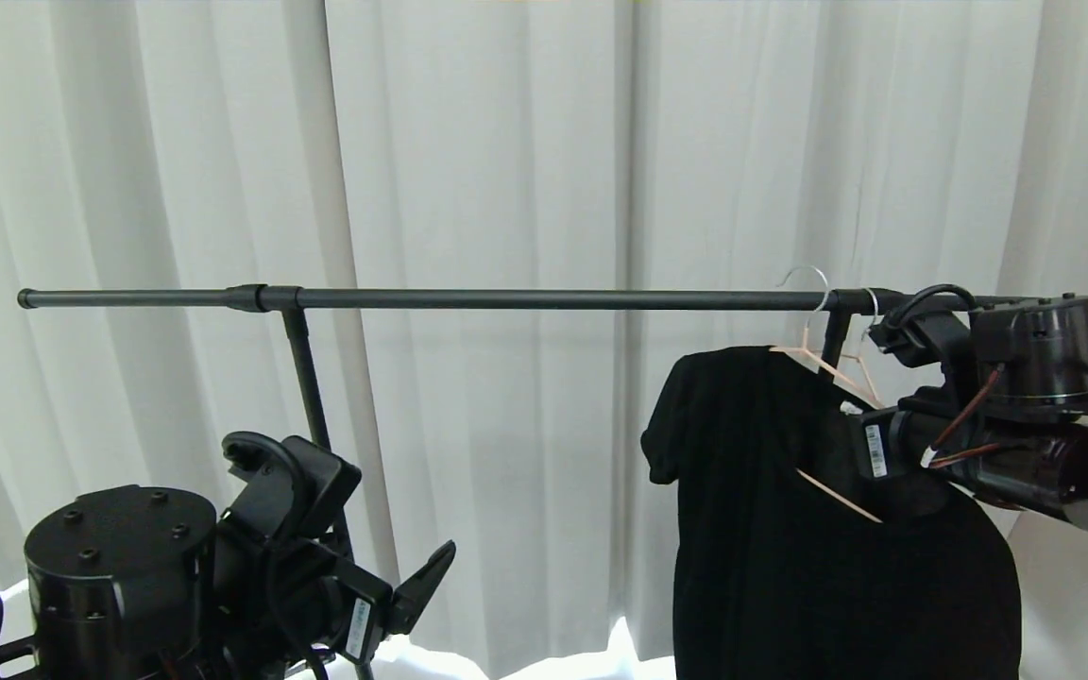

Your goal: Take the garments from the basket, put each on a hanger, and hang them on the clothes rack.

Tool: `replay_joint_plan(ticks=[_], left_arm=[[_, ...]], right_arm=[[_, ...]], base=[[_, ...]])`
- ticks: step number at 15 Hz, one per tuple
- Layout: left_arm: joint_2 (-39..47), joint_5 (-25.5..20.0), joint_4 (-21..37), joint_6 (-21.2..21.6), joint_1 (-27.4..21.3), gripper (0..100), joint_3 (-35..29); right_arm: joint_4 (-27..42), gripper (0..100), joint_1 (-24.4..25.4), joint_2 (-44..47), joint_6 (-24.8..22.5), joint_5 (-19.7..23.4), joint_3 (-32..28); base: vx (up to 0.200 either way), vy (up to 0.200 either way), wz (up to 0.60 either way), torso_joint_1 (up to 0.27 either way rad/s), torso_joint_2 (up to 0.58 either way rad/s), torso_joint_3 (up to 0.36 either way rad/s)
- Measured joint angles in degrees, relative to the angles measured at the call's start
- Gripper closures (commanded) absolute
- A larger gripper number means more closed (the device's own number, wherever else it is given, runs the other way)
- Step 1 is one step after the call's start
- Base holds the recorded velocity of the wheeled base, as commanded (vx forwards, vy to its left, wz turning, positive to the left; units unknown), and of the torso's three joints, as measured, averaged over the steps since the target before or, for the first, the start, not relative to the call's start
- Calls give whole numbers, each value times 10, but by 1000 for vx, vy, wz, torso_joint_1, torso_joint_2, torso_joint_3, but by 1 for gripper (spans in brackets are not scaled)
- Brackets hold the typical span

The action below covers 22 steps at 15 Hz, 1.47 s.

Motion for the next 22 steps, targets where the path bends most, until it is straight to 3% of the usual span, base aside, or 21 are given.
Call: replay_joint_plan(ticks=[7, 16, 22], left_arm=[[-5, 1, 0, 3, 4, 0, -2], [-46, 1, 0, 5, 21, 0, 9], [-80, 0, 0, 24, -3, 0, 17]], right_arm=[[0, 100, 9, 25, 2, -1, -45], [4, 100, 18, 127, 1, -2, -131], [5, 100, 34, 170, 1, -2, -137]], base=[[29, 0, 0, 0, 1, 0], [0, 0, 0, 0, 0, 0], [0, 0, 0, 0, 0, 0]])
